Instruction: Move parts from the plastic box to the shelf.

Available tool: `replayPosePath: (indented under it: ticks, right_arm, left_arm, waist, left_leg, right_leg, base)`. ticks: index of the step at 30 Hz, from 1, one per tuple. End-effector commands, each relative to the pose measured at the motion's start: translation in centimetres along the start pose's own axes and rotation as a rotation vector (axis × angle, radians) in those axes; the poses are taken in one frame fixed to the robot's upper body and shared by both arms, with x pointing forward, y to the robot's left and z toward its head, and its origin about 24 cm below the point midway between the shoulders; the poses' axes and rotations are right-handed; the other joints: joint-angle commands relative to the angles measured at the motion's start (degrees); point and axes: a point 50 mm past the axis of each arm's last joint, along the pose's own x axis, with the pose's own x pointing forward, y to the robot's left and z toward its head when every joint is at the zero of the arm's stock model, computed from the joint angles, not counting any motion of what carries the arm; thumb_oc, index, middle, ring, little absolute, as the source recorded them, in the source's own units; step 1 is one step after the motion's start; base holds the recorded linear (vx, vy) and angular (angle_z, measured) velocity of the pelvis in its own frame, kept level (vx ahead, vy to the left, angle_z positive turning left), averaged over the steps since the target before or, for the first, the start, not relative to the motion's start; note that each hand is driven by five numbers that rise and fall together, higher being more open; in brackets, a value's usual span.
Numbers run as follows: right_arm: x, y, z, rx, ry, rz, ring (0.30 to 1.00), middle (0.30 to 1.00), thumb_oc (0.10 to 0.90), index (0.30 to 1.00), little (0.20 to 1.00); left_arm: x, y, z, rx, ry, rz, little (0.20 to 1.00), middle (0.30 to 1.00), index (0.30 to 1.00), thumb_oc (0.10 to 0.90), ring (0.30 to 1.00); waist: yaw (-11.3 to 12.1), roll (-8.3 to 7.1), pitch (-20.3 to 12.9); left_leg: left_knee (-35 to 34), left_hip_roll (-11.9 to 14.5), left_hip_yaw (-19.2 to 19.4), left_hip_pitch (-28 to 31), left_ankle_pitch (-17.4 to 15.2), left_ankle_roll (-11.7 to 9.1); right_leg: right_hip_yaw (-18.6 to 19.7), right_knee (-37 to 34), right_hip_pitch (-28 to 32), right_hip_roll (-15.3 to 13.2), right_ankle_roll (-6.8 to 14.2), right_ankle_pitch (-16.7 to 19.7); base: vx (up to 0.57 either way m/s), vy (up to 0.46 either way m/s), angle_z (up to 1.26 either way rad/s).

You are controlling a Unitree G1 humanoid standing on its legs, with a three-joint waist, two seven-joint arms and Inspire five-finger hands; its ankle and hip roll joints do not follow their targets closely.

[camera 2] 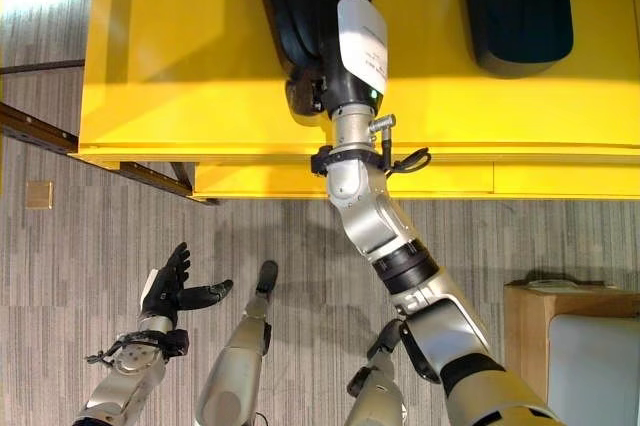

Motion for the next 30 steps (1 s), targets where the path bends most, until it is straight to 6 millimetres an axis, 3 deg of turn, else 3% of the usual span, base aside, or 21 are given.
replayPosePath:
  ticks: [1, 22, 27, 30]
  right_arm:
    - [1.3, -2.9, 6.5, 0.178, -0.328, -0.117, 1.000, 1.000, 0.900, 1.000, 1.000]
    - [-1.3, -4.1, 8.5, 0.387, -0.442, -0.083, 1.000, 1.000, 0.900, 1.000, 1.000]
    - [-2.2, -4.3, 7.7, 0.426, -0.420, -0.054, 1.000, 1.000, 0.900, 1.000, 1.000]
    - [-3.3, -4.2, 5.7, 0.451, -0.340, -0.034, 1.000, 1.000, 0.900, 1.000, 1.000]
  left_arm:
    - [-0.6, 0.5, 1.3, -0.001, -0.075, 0.029, 1.000, 1.000, 1.000, 0.900, 1.000]
    - [-0.9, 0.8, 1.0, -0.018, -0.061, 0.059, 1.000, 1.000, 1.000, 0.900, 1.000]
    - [-0.8, 1.0, 1.0, -0.008, -0.060, 0.065, 1.000, 1.000, 1.000, 0.900, 1.000]
    - [-0.9, 1.2, 1.3, -0.010, -0.077, 0.061, 1.000, 1.000, 1.000, 0.900, 1.000]
  waist:
    - [0.5, -1.22, -1.2]
    - [-1.4, -3.59, -3.1]
    - [-2.0, -4.28, -4.6]
    - [-2.6, -4.69, -5.9]
  left_leg:
    - [-4.0, -2.5, 5.5, 7.3, -2.6, 6.6]
    - [-5.1, -1.8, 6.9, 9.5, -2.5, 6.5]
    - [-5.6, -1.4, 7.4, 11.0, -2.5, 6.2]
    - [-6.3, -0.7, 7.9, 12.8, -2.4, 6.0]
  right_leg:
    - [3.8, 8.3, -1.2, -0.8, 0.3, -0.4]
    - [5.3, 8.3, -1.0, -0.1, 0.4, -0.3]
    - [5.8, 8.0, -0.1, 0.4, 0.3, -0.6]
    - [6.0, 7.5, 1.1, 1.2, 0.2, -1.0]
  base:
    - [0.01, -0.007, -0.06]
    - [0.00, -0.005, -0.02]
    - [0.00, -0.028, -0.14]
    - [0.02, -0.061, -0.13]
